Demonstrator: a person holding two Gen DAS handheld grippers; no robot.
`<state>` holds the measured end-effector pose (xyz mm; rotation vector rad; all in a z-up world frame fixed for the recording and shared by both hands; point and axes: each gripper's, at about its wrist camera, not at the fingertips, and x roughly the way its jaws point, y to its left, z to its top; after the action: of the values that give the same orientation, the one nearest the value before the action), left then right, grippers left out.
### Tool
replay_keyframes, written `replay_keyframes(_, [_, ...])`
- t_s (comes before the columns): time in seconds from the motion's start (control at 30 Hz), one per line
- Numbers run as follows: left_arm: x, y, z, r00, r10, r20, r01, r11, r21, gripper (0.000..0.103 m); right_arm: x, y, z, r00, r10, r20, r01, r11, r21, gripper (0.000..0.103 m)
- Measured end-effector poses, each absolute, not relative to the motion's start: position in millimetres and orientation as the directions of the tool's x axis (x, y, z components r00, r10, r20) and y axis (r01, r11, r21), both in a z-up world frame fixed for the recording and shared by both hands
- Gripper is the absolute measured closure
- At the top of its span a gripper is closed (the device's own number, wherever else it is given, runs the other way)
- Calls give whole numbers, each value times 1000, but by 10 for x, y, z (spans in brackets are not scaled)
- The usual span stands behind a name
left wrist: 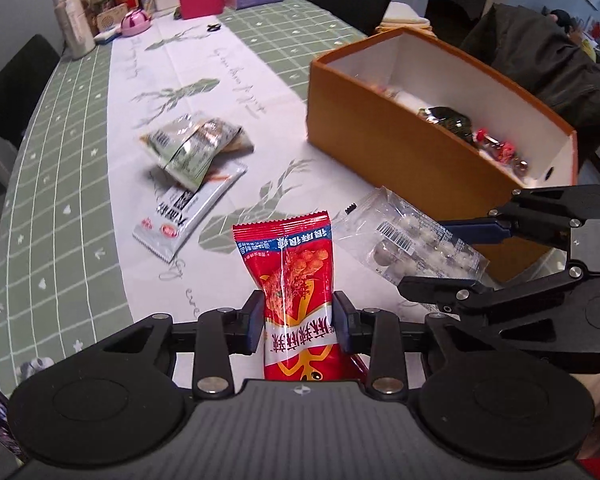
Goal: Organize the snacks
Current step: 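Carry the red pack and clear tray into the orange box with both tools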
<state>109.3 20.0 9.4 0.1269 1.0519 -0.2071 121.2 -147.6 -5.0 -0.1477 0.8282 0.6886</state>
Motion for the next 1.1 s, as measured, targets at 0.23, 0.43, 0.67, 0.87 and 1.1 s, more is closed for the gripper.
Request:
replay_keyframes(0.23, [1191,-124,481,515,-83,-853,301,949,89,63,1258,-1791,348,515,489,-704,-608,788,102,53])
replay_keyframes(0.43, [1408,-471,710,542,-119,-832,364,925,105,63,1406,-2171,541,559,429,-710,-556,829,63,53])
replay_keyframes(0.67, [1787,-949,737,528,-191,-827,432,899,68,63,1745,-2630,494,571,327,-752,-465,885,31,53])
replay_keyframes(0.87, [2123,-1311,536,480,-200,-854,478,876,64,63,2037,-2861,267,538,250,-805,-416,909,4,53])
replay_keyframes(1.1, [2484,-1610,202,462,-155,-873,528,839,130,63,2286,-2877,-62,467,204,-860,-444,896,-29,53])
